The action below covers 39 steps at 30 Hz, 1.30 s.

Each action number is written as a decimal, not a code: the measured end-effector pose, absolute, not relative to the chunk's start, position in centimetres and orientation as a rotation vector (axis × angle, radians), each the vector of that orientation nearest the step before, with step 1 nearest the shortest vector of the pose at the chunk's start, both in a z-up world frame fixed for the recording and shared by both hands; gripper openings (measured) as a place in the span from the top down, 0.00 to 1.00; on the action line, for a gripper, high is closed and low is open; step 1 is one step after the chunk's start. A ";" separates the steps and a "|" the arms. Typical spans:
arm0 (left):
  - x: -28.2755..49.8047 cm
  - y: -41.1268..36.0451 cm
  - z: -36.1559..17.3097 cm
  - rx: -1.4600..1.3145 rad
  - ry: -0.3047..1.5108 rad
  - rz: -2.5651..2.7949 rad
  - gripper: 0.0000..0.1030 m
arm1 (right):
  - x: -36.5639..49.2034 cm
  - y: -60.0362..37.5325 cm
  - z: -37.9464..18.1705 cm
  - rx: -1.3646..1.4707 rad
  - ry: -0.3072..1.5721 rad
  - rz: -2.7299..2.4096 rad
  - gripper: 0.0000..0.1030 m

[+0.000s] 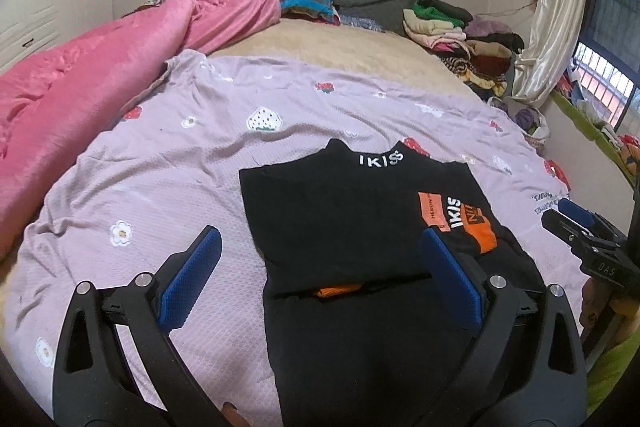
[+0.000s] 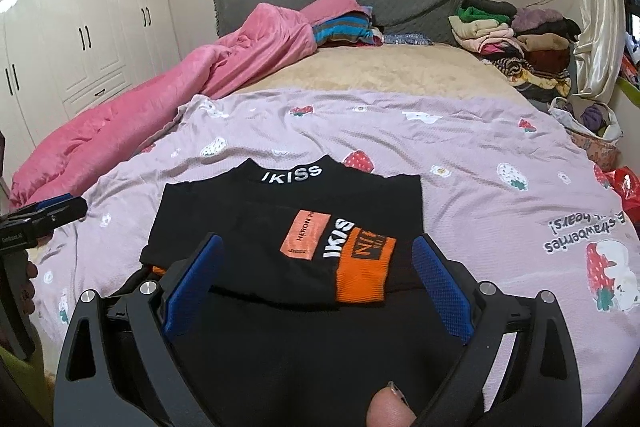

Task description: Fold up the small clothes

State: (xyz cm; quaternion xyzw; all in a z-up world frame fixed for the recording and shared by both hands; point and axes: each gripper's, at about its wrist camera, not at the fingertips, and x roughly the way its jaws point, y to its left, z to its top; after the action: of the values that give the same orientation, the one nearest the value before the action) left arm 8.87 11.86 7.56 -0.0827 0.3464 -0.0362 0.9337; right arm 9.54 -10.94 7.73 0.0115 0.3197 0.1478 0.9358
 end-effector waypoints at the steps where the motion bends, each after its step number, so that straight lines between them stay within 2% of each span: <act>1: 8.7 11.9 7.6 -0.168 0.706 -0.068 0.09 | 9.4 -11.2 7.9 0.025 0.650 0.304 0.08; 16: 5.3 10.7 6.9 -0.182 0.734 -0.057 0.09 | 6.9 -13.9 8.9 0.028 0.616 0.307 0.08; 39: 1.1 10.7 5.0 -0.212 0.815 -0.020 0.09 | 3.3 -15.5 7.0 -0.006 0.669 0.354 0.08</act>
State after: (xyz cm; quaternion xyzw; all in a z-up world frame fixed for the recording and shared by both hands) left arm 1.06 10.74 4.96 -0.1031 0.3957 -0.0096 0.9125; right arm 3.31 -15.53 6.95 -0.0030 0.3267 0.1727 0.9292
